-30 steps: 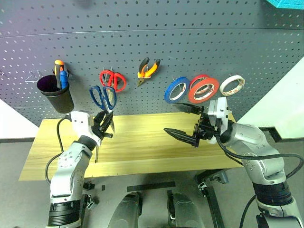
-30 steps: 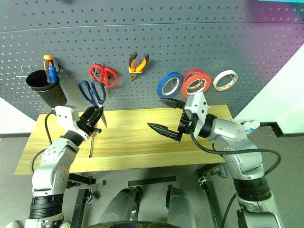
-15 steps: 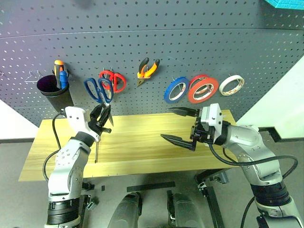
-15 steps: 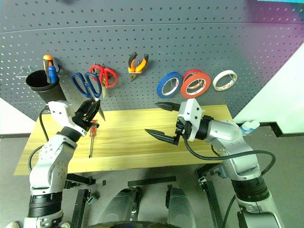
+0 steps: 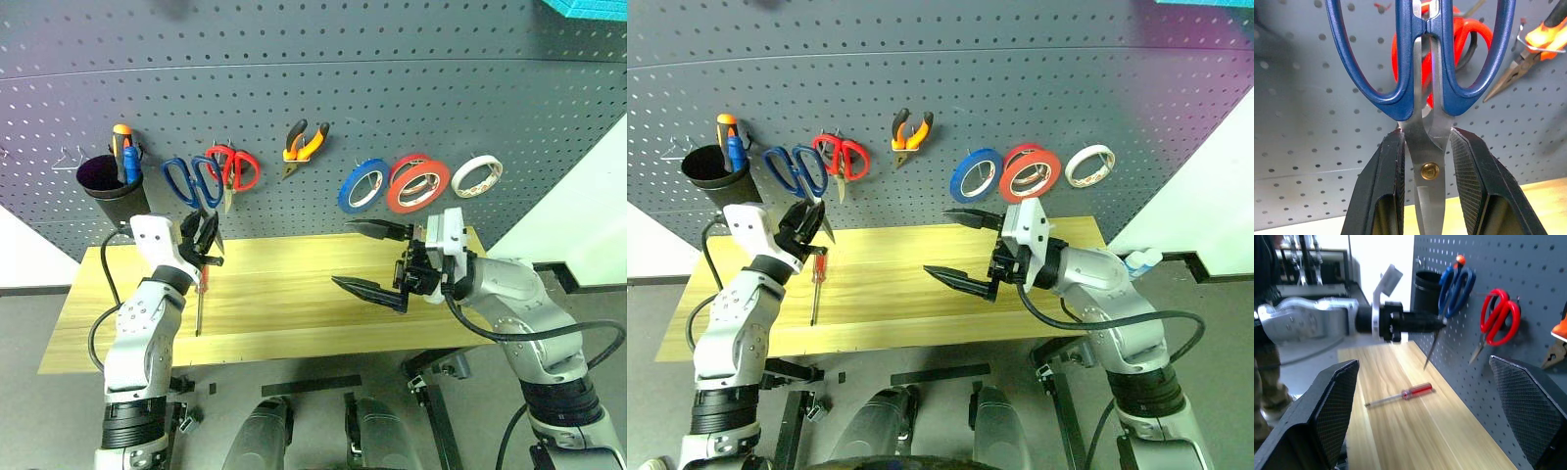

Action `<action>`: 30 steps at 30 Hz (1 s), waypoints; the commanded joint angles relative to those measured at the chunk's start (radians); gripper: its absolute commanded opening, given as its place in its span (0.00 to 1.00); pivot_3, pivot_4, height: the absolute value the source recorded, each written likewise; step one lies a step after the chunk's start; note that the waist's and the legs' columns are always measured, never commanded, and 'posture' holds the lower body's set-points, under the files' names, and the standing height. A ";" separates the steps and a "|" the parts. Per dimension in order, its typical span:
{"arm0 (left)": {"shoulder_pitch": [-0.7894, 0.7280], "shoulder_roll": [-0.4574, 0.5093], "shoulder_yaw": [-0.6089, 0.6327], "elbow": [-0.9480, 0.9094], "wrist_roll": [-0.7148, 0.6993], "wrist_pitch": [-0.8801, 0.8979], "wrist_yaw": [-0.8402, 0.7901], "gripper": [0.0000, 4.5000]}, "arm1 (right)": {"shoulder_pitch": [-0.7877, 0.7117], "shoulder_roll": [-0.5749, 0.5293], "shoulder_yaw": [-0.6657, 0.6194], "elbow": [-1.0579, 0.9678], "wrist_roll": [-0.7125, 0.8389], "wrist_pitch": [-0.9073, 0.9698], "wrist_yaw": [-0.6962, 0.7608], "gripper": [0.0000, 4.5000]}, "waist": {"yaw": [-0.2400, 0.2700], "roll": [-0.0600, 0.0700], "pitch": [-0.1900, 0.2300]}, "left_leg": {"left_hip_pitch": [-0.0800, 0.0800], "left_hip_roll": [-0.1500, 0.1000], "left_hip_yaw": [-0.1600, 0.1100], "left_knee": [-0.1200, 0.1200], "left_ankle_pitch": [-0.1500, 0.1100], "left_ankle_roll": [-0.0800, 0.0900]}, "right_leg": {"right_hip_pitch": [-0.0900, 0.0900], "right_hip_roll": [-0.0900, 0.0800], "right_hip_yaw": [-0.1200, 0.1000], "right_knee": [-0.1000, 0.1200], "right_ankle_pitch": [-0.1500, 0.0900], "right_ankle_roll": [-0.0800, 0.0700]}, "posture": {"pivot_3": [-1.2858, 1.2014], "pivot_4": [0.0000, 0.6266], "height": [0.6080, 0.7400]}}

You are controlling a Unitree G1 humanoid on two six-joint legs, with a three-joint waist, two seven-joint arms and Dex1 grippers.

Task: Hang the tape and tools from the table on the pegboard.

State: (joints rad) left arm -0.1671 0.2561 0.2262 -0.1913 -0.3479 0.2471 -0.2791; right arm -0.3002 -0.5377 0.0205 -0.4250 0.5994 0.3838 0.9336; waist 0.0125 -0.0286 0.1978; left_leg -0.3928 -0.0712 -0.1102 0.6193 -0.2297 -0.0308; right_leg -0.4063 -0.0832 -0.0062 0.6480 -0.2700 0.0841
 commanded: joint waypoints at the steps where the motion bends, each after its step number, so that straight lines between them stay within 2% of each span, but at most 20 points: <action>1: -0.022 0.005 0.000 0.001 0.011 -0.032 -0.001 0.24 | -0.018 0.001 -0.036 -0.058 0.069 0.025 -0.014 1.00 | 0.000 0.000 -0.001 | 0.000 0.000 0.000 0.000 0.000 0.000 | 0.000 0.000 0.000 0.000 0.000 0.000 | 0.51 0.17 1.00; 12: -0.057 0.004 -0.022 0.079 0.030 -0.067 -0.029 0.24 | -0.012 -0.008 -0.030 -0.071 0.076 0.033 -0.036 1.00 | -0.001 0.003 -0.008 | 0.000 0.001 0.001 0.008 -0.001 0.001 | 0.003 0.001 0.000 0.001 0.002 0.001 | 0.51 0.16 1.00; 22: -0.060 0.013 -0.013 0.104 0.051 -0.079 -0.018 0.98 | -0.008 -0.008 -0.026 -0.071 0.068 0.034 -0.042 1.00 | -0.001 0.002 -0.014 | 0.000 0.001 0.001 0.010 -0.001 0.002 | 0.003 0.002 0.000 0.001 0.004 0.001 | 0.51 0.16 1.00; 30: 0.019 0.054 0.006 0.067 0.011 -0.044 -0.078 0.99 | -0.010 -0.012 -0.024 -0.066 0.057 0.030 -0.040 1.00 | -0.004 0.003 -0.019 | 0.000 0.001 0.001 0.010 -0.001 0.002 | 0.003 0.002 0.001 0.002 0.004 0.001 | 0.51 0.17 1.00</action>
State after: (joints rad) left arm -0.1593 0.2933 0.2111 -0.0853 -0.3192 0.1971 -0.3422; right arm -0.3011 -0.5403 0.0110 -0.4512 0.6509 0.4266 0.8917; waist 0.0090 -0.0252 0.1785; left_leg -0.3925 -0.0703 -0.1091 0.6292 -0.2309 -0.0287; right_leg -0.4029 -0.0815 -0.0054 0.6497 -0.2663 0.0848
